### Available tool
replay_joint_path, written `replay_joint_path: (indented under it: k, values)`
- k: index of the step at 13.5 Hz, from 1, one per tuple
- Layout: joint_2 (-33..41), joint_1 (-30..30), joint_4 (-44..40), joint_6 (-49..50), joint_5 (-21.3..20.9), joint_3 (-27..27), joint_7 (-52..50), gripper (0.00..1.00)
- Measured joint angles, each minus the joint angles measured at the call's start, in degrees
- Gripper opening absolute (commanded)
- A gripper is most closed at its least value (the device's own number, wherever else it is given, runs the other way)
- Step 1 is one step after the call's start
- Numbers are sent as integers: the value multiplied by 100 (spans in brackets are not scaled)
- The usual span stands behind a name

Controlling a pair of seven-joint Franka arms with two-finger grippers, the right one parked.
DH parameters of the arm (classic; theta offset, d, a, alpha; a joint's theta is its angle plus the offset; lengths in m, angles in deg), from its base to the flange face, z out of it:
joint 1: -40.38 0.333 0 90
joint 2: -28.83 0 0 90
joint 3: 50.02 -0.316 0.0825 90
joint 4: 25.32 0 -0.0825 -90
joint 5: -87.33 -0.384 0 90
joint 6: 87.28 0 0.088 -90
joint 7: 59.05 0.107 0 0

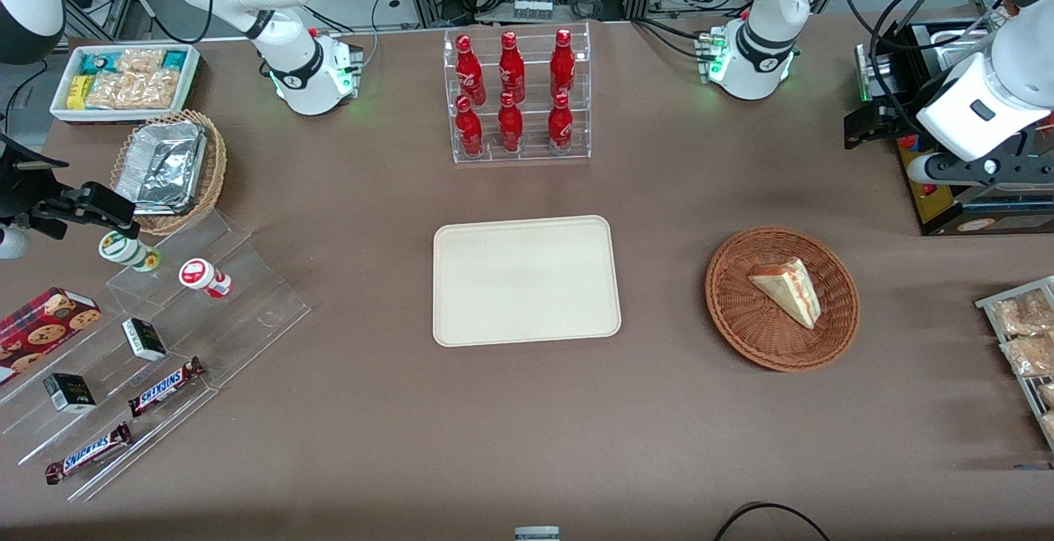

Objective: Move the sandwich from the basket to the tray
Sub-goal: 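Move the left gripper over the wicker basket above the sandwich, then lower the open left gripper and close it on the wrapped sandwich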

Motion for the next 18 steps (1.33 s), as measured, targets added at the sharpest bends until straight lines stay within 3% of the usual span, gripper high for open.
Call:
replay_joint_path:
  k: [6,11,18]
  values:
    - [-45,-2,225,-435,-15,0,26,100]
    - [-141,-6,1237,-1608,-56,2,26,100]
    - [-339,39,2743,-4011,-75,-61,14,100]
